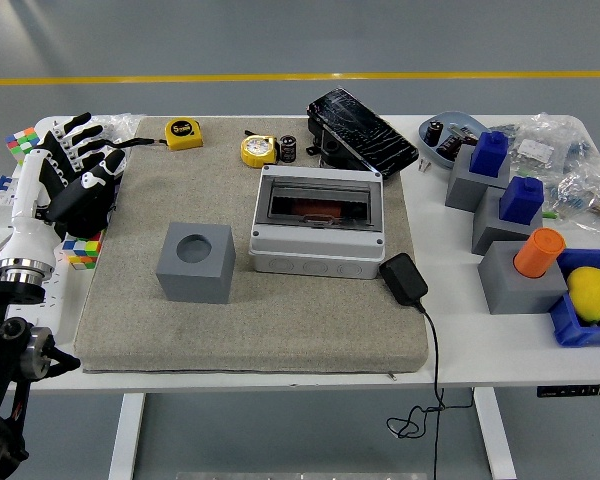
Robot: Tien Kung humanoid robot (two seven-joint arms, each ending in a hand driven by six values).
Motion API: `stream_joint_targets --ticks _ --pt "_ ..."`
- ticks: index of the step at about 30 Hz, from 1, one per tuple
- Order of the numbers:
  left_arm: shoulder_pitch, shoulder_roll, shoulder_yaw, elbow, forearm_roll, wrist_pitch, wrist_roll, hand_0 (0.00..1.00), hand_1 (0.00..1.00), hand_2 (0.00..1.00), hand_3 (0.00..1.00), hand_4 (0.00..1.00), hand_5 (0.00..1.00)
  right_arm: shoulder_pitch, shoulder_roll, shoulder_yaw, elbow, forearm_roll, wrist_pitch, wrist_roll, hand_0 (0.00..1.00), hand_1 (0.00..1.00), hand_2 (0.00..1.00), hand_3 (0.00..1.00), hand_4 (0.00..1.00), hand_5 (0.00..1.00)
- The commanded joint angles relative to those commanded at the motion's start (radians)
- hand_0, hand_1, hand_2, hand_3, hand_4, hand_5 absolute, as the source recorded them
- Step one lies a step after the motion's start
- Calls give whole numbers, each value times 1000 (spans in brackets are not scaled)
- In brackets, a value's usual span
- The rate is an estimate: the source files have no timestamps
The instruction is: Fetch the battery,place it into the box,close the lid of the box
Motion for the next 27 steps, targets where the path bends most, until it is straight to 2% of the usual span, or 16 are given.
stream_joint_targets --ticks 27 --pt "4 -14 -10 -5 8 -4 13 674 729 770 795 998 384 -7 3 16 0 -14 -5 0 634 626 645 565 986 488"
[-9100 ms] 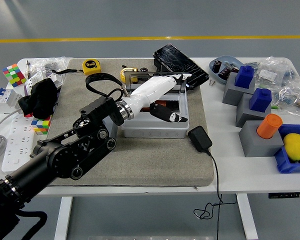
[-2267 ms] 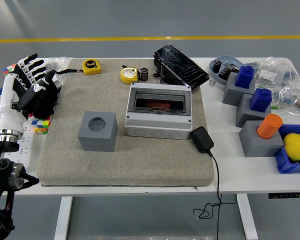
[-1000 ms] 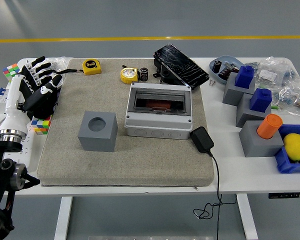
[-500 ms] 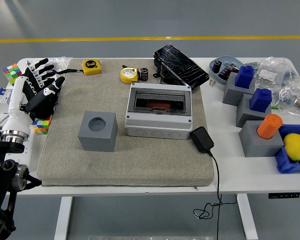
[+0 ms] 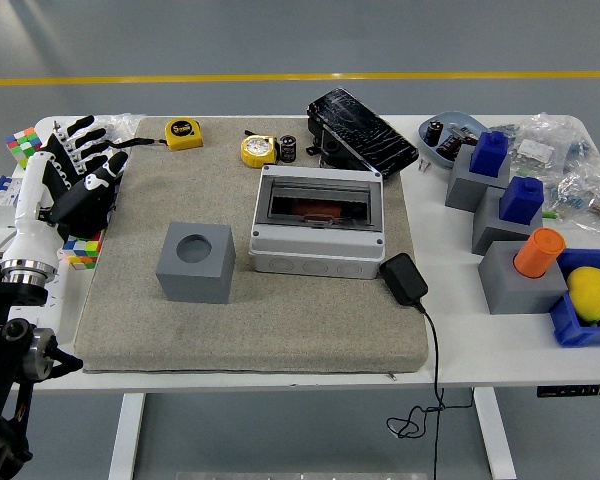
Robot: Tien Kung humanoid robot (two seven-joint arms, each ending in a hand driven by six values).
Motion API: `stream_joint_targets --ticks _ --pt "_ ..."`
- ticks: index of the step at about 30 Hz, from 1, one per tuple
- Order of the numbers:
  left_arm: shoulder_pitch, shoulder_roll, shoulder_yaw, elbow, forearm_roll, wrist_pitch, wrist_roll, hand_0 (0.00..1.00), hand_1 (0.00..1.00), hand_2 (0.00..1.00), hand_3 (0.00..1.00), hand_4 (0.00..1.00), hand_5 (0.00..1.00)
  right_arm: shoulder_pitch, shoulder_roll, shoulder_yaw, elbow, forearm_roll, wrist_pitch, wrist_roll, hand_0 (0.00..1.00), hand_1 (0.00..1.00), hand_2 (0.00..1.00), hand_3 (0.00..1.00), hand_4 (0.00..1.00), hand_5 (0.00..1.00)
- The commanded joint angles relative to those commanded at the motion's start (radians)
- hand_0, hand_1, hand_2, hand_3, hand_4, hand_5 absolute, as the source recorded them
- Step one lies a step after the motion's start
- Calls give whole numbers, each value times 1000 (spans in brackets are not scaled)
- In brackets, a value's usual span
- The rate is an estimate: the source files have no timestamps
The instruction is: Fetch the battery,place it into the box,close the lid of the box
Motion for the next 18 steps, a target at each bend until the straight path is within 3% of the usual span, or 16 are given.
stream_joint_targets --ticks 18 --pt "2 -1 -3 -2 2 -1 3 674 727 769 794 998 385 -1 1 -1 0 1 2 0 635 626 645 564 983 492"
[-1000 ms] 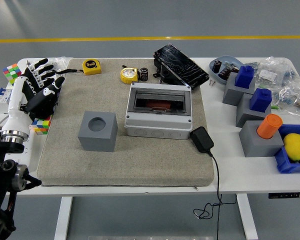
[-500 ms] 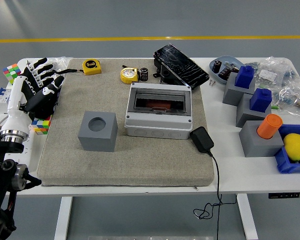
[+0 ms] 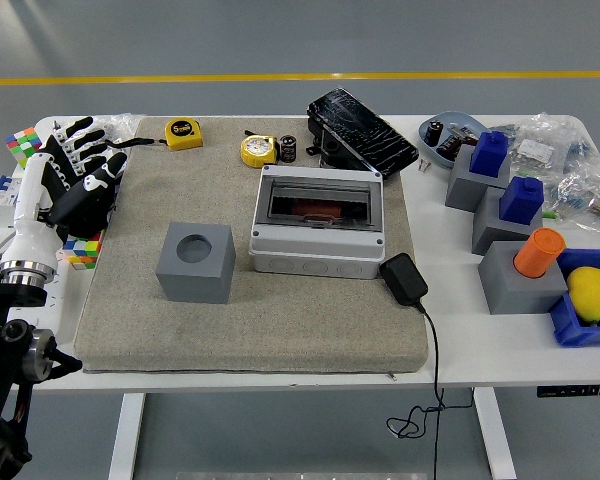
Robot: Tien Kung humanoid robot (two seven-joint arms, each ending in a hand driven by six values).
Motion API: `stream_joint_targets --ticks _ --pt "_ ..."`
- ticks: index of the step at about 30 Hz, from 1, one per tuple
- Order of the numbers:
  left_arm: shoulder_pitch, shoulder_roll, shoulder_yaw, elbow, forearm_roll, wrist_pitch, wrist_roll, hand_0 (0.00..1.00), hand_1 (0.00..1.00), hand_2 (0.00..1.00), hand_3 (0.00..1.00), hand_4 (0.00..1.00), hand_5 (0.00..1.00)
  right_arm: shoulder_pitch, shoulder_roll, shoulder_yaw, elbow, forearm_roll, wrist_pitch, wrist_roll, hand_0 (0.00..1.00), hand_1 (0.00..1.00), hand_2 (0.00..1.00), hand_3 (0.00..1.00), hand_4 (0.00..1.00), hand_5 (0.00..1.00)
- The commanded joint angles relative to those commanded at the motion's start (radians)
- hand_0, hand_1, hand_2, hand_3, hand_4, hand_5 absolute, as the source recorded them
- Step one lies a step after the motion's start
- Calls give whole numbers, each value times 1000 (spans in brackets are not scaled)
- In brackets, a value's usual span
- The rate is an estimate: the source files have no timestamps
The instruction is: Fetch the battery,place it into the box,close the lid of the box
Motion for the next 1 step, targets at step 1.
stream_joint_targets --ticks 1 --pt "0 0 0 0 0 0 0 674 727 769 794 998 385 0 0 0 0 0 0 0 635 626 645 564 983 492"
